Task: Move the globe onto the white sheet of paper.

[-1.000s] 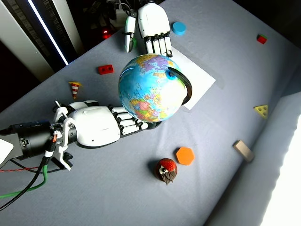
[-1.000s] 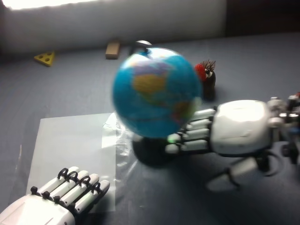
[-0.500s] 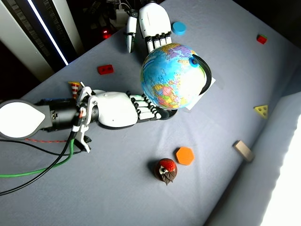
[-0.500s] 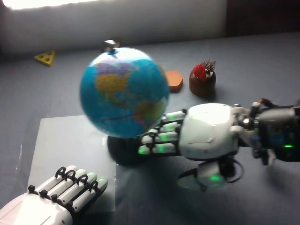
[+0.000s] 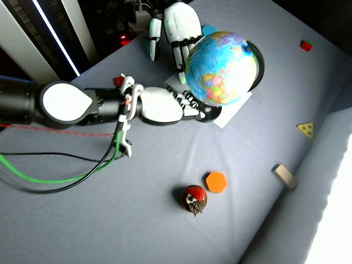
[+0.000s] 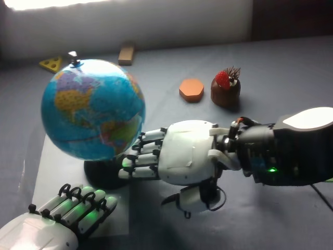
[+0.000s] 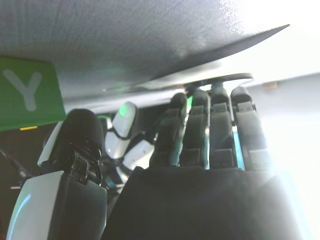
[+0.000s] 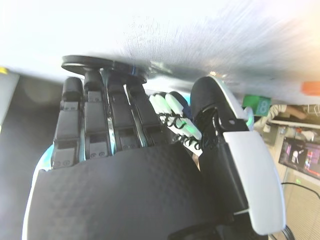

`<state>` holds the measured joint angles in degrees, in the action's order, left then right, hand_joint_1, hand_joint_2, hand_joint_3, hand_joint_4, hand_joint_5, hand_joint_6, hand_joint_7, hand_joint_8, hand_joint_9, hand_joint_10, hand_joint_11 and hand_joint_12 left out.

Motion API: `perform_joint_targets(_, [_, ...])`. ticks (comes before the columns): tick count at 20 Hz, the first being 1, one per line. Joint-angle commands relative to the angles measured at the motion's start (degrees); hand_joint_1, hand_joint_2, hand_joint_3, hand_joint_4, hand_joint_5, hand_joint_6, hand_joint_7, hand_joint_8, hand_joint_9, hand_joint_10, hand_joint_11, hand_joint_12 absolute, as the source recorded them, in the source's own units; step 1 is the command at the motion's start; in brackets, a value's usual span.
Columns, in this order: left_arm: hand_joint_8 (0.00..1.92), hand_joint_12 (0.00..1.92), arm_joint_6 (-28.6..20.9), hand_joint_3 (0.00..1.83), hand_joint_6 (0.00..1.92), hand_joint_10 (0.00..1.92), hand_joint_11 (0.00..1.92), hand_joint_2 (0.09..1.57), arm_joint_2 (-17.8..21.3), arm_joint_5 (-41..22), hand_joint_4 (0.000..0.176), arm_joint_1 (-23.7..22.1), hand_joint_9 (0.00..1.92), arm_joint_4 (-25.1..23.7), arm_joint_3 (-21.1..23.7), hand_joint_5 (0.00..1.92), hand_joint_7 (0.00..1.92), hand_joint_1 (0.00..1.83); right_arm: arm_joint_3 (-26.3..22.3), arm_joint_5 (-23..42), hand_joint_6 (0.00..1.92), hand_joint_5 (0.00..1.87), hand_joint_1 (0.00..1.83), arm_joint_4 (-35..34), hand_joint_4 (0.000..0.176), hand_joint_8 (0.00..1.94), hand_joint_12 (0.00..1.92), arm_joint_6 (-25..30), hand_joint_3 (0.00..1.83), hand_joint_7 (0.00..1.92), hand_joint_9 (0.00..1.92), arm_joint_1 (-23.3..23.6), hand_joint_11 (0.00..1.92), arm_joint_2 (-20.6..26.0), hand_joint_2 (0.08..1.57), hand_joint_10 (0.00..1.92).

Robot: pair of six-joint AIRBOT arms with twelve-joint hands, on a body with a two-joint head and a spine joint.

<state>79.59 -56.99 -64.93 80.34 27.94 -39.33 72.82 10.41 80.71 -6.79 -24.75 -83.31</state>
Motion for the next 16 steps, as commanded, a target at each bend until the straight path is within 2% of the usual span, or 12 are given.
perform_joint_targets(1, [0.00,0.00,-0.3,0.02,0.00,0.00,0.00,1.26,0.2,-5.3,0.000,-0.6,0.00,-1.9,0.2,0.00,0.00,0.00,-0.5,-0.2,0.00,0.17,0.00,1.3,0.000,0.00,0.28,0.0,0.01,0.17,0.14,-0.6,0.00,-0.8,1.41,0.00])
perform_joint_targets(3, [0.00,0.00,-0.6,0.02,0.00,0.00,0.00,1.26,0.5,-5.3,0.000,-0.4,0.00,-1.8,0.2,0.00,0.00,0.00,-0.5,-0.1,0.00,0.15,0.00,1.3,0.000,0.00,0.15,-0.1,0.00,0.15,0.12,-0.3,0.00,-1.1,1.41,0.00])
perform_joint_targets(10, [0.00,0.00,-2.6,0.01,0.00,0.00,0.00,1.26,2.0,-4.7,0.000,0.3,0.00,-0.8,0.9,0.00,0.00,0.00,-1.7,0.4,0.00,0.14,0.00,1.3,0.000,0.00,0.10,0.9,0.00,0.13,0.11,2.0,0.00,-0.5,1.39,0.00])
perform_joint_targets(16, [0.00,0.00,-2.6,0.01,0.00,0.00,0.00,1.26,5.7,3.2,0.000,-2.2,0.00,3.9,4.6,0.00,0.00,0.00,-3.7,-0.7,0.00,0.14,0.00,1.3,0.000,0.00,0.14,1.5,0.00,0.14,0.12,2.2,0.00,0.7,1.39,0.00])
